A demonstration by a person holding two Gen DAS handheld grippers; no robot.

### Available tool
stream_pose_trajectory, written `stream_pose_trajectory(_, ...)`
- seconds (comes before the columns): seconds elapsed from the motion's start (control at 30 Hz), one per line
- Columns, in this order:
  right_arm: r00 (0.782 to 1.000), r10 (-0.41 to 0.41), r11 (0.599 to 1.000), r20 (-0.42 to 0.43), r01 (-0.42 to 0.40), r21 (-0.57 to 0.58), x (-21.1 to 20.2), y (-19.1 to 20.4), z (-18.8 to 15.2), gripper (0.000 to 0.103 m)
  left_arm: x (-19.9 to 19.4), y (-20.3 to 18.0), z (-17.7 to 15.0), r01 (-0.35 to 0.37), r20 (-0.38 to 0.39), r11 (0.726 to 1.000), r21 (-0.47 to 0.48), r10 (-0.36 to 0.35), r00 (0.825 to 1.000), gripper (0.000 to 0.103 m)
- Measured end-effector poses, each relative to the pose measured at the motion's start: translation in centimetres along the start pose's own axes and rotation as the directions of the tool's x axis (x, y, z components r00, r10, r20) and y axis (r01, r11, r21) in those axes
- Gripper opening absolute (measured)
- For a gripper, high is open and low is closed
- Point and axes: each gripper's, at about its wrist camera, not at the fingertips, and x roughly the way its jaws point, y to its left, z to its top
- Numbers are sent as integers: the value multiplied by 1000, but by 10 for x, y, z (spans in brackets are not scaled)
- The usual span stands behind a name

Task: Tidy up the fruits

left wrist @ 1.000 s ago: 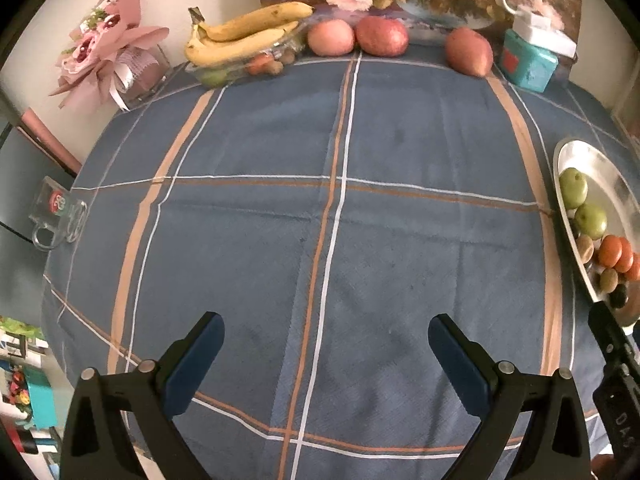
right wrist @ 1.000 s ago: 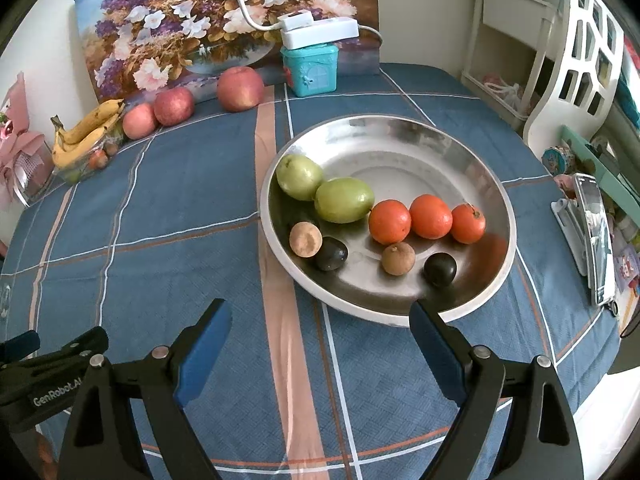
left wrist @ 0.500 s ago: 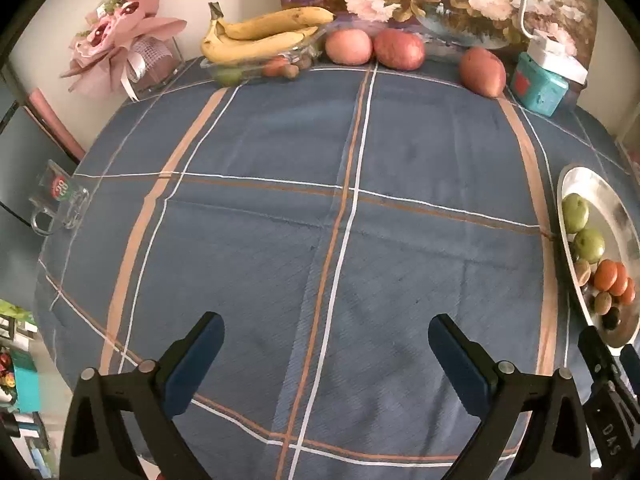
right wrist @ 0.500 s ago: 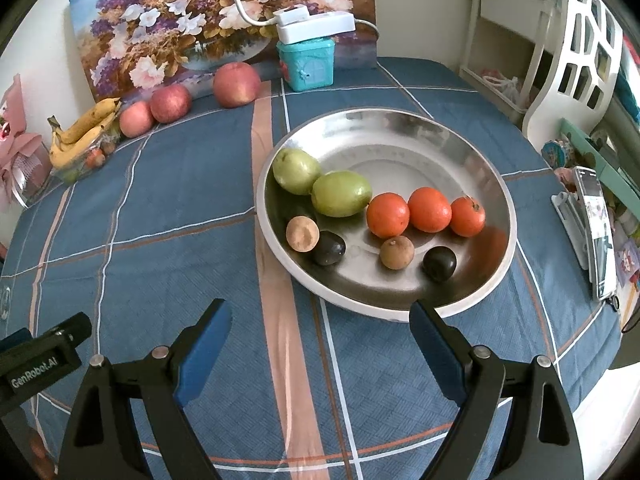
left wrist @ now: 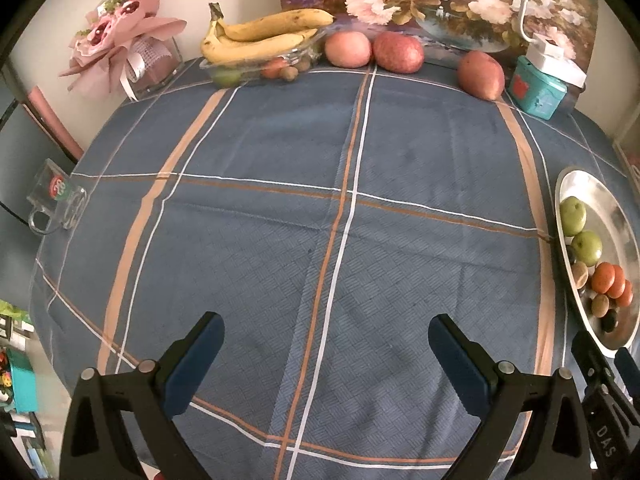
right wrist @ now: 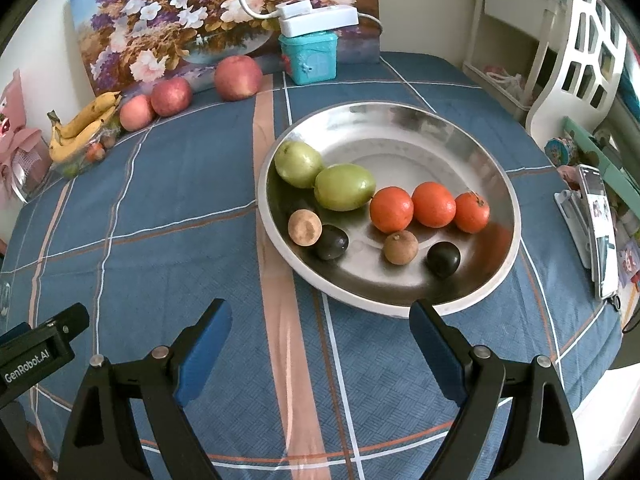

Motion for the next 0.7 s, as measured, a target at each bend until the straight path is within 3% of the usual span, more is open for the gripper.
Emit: stream_pose_trajectory(0.7, 1000, 2, 1000, -13, -2, 0, 2, -2, 0, 91, 1, -2, -2, -5, -8, 1000, -3, 5, 1000, 103)
